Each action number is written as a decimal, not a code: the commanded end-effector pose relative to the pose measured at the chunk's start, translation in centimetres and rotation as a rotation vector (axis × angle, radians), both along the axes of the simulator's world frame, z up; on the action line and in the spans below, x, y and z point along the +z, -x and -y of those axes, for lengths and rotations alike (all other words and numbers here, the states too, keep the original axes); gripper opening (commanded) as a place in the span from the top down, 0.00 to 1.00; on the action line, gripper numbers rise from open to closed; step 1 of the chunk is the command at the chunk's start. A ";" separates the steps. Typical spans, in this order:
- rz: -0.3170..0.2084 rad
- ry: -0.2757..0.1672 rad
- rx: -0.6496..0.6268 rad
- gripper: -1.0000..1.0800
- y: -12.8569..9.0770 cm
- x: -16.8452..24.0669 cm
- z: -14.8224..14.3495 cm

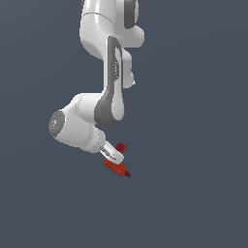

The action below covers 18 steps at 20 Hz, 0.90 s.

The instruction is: Pick up the object and move it to a goal position.

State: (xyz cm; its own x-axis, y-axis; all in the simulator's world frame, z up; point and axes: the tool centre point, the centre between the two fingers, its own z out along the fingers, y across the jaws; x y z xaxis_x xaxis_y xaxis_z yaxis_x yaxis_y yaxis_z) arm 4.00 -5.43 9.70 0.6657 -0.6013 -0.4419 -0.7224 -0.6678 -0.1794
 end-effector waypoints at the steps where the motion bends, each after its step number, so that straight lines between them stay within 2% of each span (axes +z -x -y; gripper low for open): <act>1: -0.047 -0.060 -0.093 0.00 -0.5 -0.8 0.7; 11: -0.215 -0.300 -0.392 0.00 -2.3 -2.8 3.4; 18: -0.282 -0.407 -0.495 0.00 -2.8 -3.3 4.8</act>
State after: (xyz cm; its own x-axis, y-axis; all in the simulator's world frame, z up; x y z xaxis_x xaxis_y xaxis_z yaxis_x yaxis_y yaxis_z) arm 6.69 -10.00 6.42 0.2015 -0.5675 -0.7984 -0.9757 -0.1879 -0.1128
